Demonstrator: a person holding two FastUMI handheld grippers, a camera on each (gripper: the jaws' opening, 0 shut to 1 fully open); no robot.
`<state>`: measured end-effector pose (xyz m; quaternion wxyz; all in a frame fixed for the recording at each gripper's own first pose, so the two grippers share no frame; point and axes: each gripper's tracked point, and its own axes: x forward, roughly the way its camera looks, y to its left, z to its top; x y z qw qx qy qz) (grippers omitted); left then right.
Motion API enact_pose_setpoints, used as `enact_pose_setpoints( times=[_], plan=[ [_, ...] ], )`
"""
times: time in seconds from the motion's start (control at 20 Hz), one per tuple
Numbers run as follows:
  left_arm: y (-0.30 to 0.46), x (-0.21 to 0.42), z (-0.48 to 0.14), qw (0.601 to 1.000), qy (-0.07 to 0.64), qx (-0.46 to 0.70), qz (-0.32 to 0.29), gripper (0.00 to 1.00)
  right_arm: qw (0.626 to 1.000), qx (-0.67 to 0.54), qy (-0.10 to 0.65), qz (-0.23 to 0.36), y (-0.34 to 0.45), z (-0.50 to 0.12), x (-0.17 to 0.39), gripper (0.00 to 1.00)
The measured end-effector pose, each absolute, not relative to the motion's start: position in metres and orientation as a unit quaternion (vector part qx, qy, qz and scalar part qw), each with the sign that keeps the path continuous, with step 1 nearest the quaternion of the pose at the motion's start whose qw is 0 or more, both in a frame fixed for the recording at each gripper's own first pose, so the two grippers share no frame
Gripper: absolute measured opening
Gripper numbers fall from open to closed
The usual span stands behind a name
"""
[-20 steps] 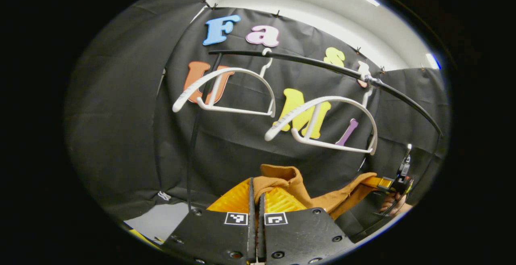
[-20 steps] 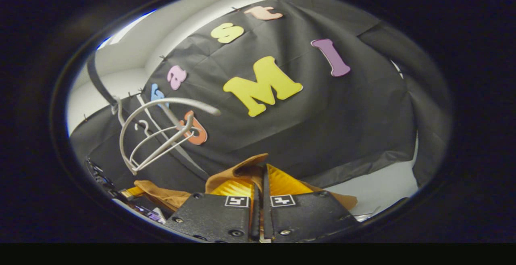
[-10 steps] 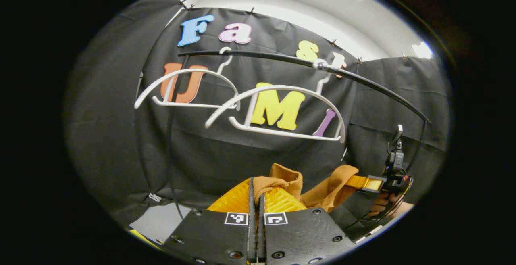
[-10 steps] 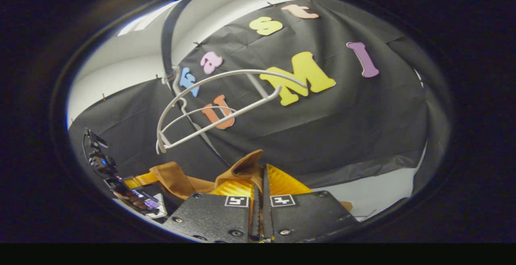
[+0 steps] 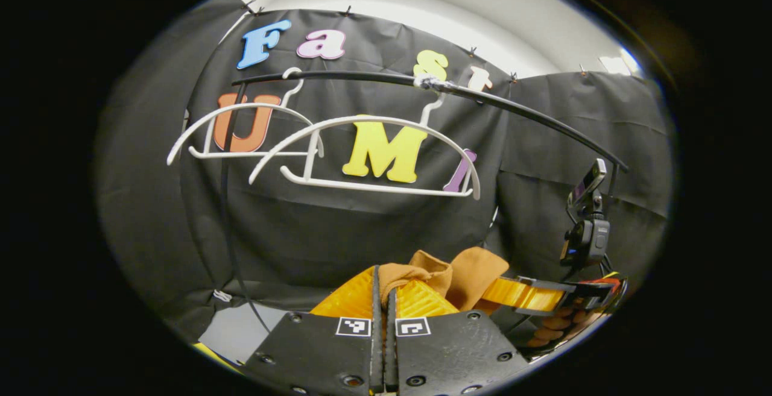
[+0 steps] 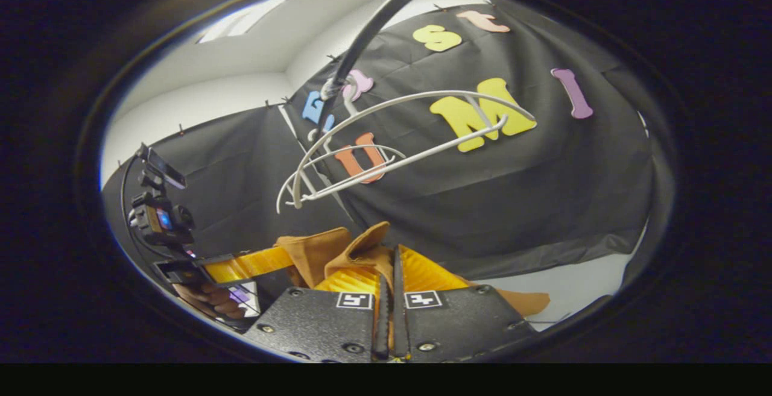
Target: Grasp the clothes on the hanger with both hands and then place them into the laundry hamper below.
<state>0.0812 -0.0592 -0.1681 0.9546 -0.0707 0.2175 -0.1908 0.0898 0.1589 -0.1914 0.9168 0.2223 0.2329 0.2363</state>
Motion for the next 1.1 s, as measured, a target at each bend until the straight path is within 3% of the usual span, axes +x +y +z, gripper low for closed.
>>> enact_pose_setpoints(
  times=[0.4,0.45,0.6,0.85,0.9,0.95,1.1],
  plan=[
    [-0.057,0.077,-0.235,0.942,0.272,-0.052,-0.187,0.05,0.908,0.212,0.298,0.204,0.155,-0.262,0.091,0.05],
    [-0.057,0.076,-0.245,0.94,0.282,-0.055,-0.187,0.01,0.906,0.214,0.307,0.2,0.155,-0.272,0.089,0.05],
    [-0.057,0.073,-0.279,0.931,0.312,-0.057,-0.183,0.01,0.901,0.206,0.337,0.177,0.149,-0.309,0.092,0.05],
    [-0.066,0.07,-0.343,0.91,0.371,-0.06,-0.174,0.01,0.877,0.215,0.405,0.143,0.143,-0.378,0.087,0.05],
    [-0.068,0.072,-0.356,0.907,0.381,-0.056,-0.17,0.05,0.872,0.213,0.418,0.136,0.142,-0.39,0.085,0.05],
    [-0.072,0.072,-0.367,0.902,0.394,-0.051,-0.168,0.01,0.869,0.209,0.43,0.128,0.144,-0.403,0.084,0.05],
    [-0.074,0.064,-0.398,0.885,0.432,-0.046,-0.166,0.01,0.853,0.195,0.472,0.107,0.139,-0.443,0.08,0.07]
  ],
)
